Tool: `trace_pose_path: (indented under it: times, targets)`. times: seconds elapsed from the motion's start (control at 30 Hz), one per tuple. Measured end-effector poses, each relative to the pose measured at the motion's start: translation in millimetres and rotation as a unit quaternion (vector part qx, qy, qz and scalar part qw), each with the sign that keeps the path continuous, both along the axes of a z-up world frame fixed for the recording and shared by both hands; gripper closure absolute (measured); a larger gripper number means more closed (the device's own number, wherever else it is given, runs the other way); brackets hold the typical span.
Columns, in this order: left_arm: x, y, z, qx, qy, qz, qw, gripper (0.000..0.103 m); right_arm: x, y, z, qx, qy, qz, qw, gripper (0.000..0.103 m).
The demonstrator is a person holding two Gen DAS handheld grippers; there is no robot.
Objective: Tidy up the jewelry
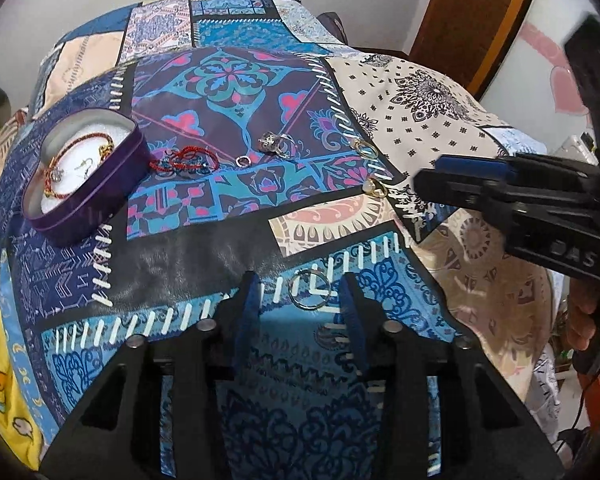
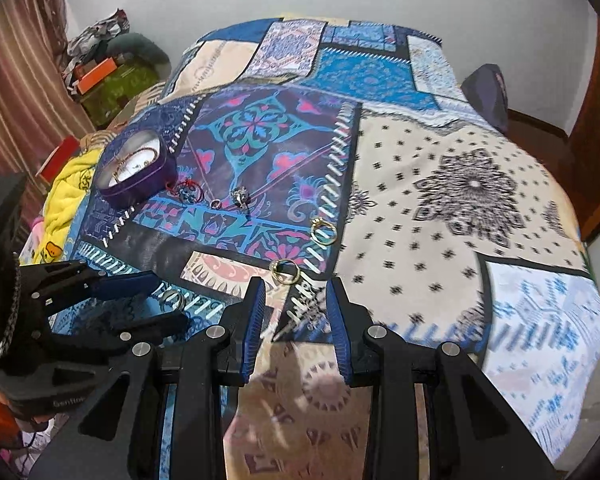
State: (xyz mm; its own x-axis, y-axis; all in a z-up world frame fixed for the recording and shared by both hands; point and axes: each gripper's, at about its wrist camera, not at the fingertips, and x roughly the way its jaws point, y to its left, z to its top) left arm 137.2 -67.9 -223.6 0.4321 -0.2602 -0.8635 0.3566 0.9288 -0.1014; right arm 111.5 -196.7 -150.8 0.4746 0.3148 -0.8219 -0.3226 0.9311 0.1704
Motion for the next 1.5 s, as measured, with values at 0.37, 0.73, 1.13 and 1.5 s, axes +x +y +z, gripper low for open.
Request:
trace_pose_path:
  times: [0.37,0.73,1.13,1.5]
  targets:
    - [4,7,-1,-0.009,-0.006,-0.007,0.9999,0.082,22,13,-23,0.001,0.03,0.009,1.0,0.075]
    - [5,11,3,-0.022,-0.006,0.012,0.9997,0.082,14,18,-25,-0.011,0.03,0.012,0.999,0.084]
    - [-7,39,31,-0.029,-0.039,0.05,0.9976,0.082,5,19,-7,0.004,0.018,0.008,1.0,0.085]
    - [-16,66,71,-0.031,-0.096,0.079,0.9918,0.082,3,35,37,0.007,-0.044,0.023,0.999,0.085]
